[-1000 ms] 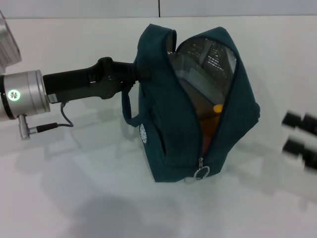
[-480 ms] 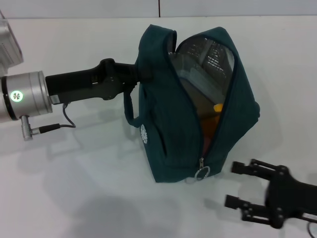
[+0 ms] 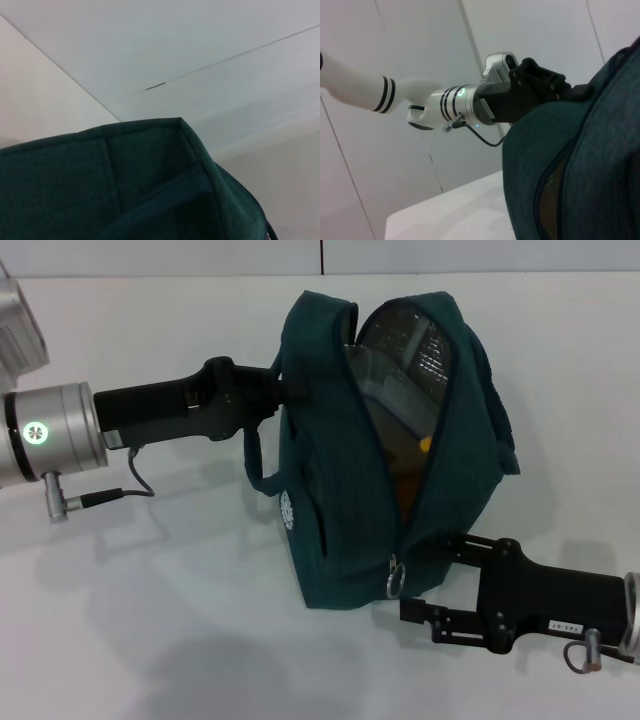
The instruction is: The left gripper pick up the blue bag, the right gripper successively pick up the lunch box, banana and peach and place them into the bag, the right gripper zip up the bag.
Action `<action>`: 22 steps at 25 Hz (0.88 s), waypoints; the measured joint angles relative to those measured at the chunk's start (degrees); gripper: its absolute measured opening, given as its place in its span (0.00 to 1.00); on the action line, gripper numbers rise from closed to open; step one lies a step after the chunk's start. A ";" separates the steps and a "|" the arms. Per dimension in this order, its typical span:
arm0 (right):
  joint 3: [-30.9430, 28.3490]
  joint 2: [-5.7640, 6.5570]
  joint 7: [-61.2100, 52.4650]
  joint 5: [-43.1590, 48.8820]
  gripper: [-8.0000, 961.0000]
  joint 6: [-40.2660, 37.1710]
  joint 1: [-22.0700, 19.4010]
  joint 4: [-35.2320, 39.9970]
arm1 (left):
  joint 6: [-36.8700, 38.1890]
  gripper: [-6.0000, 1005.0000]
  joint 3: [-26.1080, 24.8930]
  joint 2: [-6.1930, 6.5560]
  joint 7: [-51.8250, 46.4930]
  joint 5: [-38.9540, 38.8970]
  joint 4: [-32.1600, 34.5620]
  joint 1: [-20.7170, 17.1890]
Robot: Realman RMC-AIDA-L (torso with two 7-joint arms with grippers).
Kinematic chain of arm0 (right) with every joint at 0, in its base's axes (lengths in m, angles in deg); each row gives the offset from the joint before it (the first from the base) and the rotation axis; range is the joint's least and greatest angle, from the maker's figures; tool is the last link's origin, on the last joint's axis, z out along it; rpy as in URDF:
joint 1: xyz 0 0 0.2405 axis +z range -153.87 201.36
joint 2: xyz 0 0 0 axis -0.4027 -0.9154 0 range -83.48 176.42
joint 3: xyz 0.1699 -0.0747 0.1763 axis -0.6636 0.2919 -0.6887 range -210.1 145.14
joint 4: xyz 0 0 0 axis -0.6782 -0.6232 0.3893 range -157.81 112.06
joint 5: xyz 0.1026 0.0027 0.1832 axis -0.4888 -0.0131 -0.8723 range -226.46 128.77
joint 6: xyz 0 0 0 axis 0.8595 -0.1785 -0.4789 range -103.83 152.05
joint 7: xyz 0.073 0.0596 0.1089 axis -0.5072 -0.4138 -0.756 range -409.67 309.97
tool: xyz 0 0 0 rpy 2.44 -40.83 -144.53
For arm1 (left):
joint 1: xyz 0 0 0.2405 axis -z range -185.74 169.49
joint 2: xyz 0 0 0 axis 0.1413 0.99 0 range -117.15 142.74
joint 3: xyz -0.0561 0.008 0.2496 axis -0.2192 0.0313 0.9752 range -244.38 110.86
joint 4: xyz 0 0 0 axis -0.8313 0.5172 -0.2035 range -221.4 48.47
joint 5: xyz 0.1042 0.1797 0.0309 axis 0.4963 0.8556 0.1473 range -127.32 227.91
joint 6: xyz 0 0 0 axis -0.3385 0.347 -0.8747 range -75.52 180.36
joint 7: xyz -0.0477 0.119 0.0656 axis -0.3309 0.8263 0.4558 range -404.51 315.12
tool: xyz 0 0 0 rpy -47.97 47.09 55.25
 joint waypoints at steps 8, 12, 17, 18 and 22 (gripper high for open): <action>2.02 -0.01 0.05 0.35 0.76 0.51 0.75 0.21 | -0.02 0.06 -0.01 -0.15 0.00 -0.05 0.00 0.13; 3.32 -0.01 0.07 0.28 0.76 1.83 1.72 -0.45 | -0.01 0.06 -0.01 -0.30 0.00 -0.05 0.00 0.28; 3.09 -0.01 0.04 -0.25 0.76 2.63 0.88 0.36 | 0.14 0.06 -0.24 -0.25 0.00 -0.06 0.00 -0.31; 3.09 -0.01 -0.07 -0.27 0.76 2.79 0.91 0.46 | 0.16 0.06 -0.26 -0.25 0.00 -0.06 0.00 -0.32; 3.46 -0.01 -0.48 -0.22 0.76 3.68 2.14 0.04 | 0.17 0.06 -0.27 -0.38 0.04 -0.06 0.00 0.31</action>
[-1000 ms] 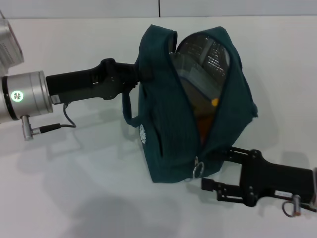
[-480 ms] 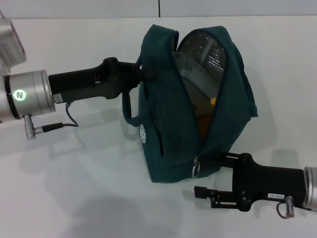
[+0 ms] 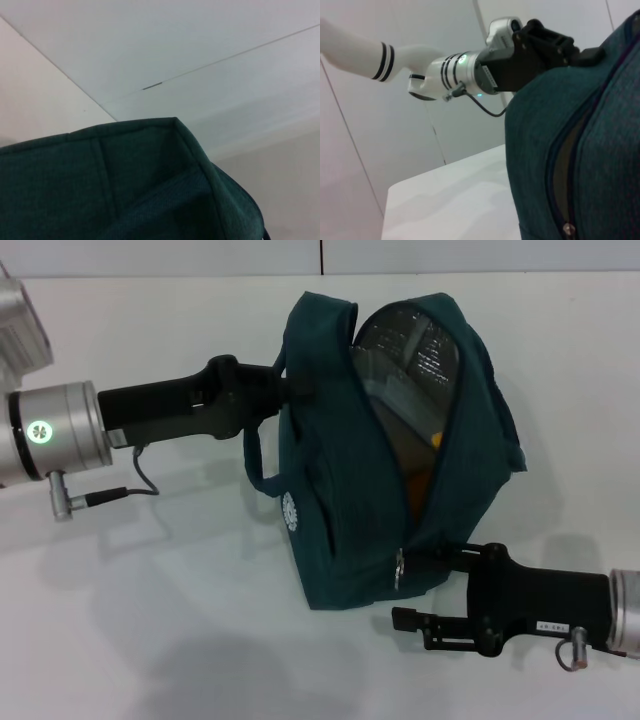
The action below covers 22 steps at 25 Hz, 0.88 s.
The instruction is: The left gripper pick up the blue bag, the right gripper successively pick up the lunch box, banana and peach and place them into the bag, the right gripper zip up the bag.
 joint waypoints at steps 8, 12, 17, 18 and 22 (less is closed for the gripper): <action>1.79 0.00 -0.07 0.55 0.76 -2.20 1.55 0.39 | -0.08 0.06 -0.01 -0.13 0.26 0.02 0.00 0.02; 1.86 0.00 -0.07 0.36 0.76 -1.19 1.32 0.34 | -0.02 0.06 -0.01 -0.13 0.37 0.02 0.00 0.04; 1.83 0.00 -0.07 0.32 0.75 -0.75 1.43 0.07 | -0.07 0.06 0.00 -0.12 0.39 0.02 0.00 0.32; 1.82 0.00 -0.07 0.22 0.74 -0.88 1.30 0.15 | -0.08 0.06 0.00 -0.09 0.39 0.00 0.00 0.29; 1.64 0.00 -0.07 0.13 0.72 -1.29 0.92 0.39 | -0.06 0.06 -0.06 0.07 0.40 -0.37 0.00 -0.08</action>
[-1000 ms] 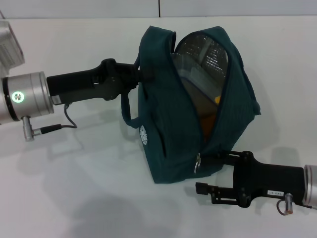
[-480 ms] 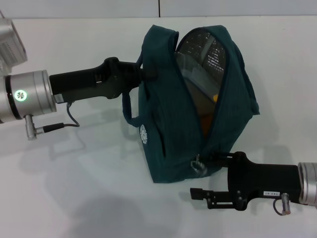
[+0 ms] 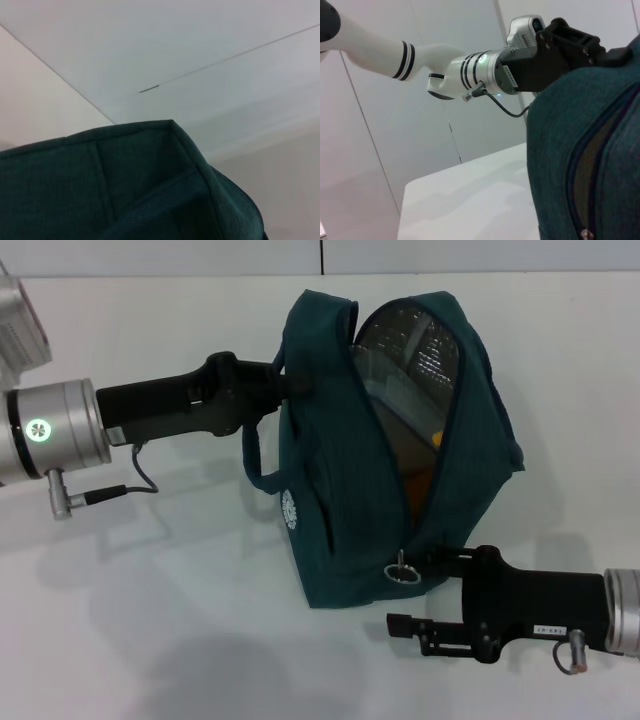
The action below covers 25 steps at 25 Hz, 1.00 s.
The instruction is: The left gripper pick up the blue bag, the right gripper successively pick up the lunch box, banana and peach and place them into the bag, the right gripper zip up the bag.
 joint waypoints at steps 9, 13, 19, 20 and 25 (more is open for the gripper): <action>-0.33 0.00 -0.54 -0.17 0.62 0.81 -0.14 0.18 | 0.04 0.06 0.04 0.00 -0.01 -0.10 0.00 0.12; -0.33 0.00 -0.68 -0.18 0.44 1.36 0.11 0.18 | 0.07 0.06 0.26 0.02 0.09 -0.13 0.00 0.18; -0.35 0.00 -0.91 -0.22 0.18 2.18 0.16 0.23 | 0.12 0.06 0.14 0.14 0.19 -0.14 0.00 0.17; -0.37 0.00 -0.92 -0.22 0.14 2.24 0.17 0.26 | 0.15 0.06 0.10 0.16 0.18 -0.14 0.00 0.17; -0.35 0.00 -0.92 -0.22 0.02 1.82 -0.30 1.24 | 0.16 0.06 0.09 0.25 0.18 -0.14 0.00 0.21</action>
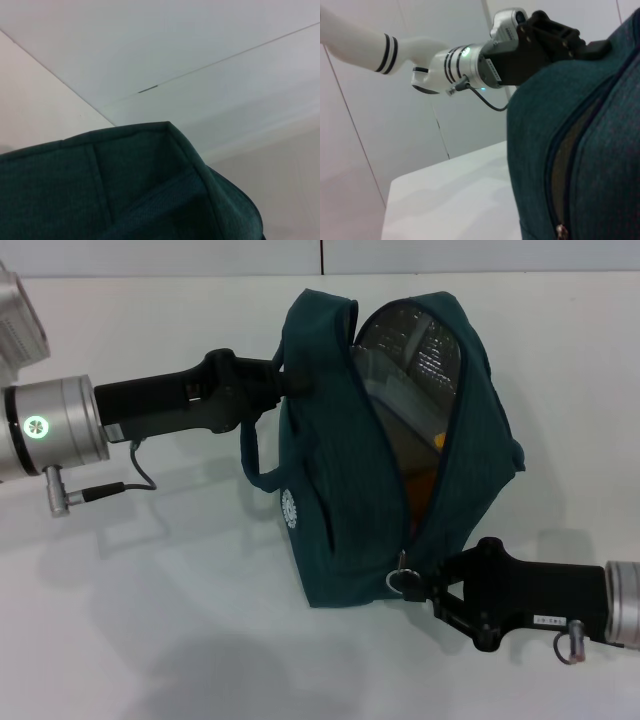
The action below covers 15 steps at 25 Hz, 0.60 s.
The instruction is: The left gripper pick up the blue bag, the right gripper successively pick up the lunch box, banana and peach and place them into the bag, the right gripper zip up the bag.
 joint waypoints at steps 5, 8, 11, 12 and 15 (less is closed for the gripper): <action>-0.07 0.00 0.00 -0.57 0.02 -1.86 -3.40 3.02 | -0.10 0.06 -0.04 0.08 0.08 -0.03 0.18 -0.23; -0.09 0.00 -0.01 -2.39 0.02 -3.77 -6.86 6.55 | -0.07 0.06 -0.03 0.08 0.67 -0.05 0.29 -0.23; -0.08 0.02 0.01 -4.48 0.02 -5.65 -7.97 7.59 | 0.00 0.06 -0.03 0.08 1.68 -0.06 0.36 -0.23; -0.08 0.04 0.01 -5.09 0.02 -6.05 -8.03 7.61 | 0.00 0.06 -0.02 0.08 2.13 -0.07 0.35 -0.24; 0.00 0.07 0.00 -6.73 0.02 -7.03 -8.14 7.59 | 0.05 0.06 0.18 0.06 4.24 -0.07 0.17 -0.09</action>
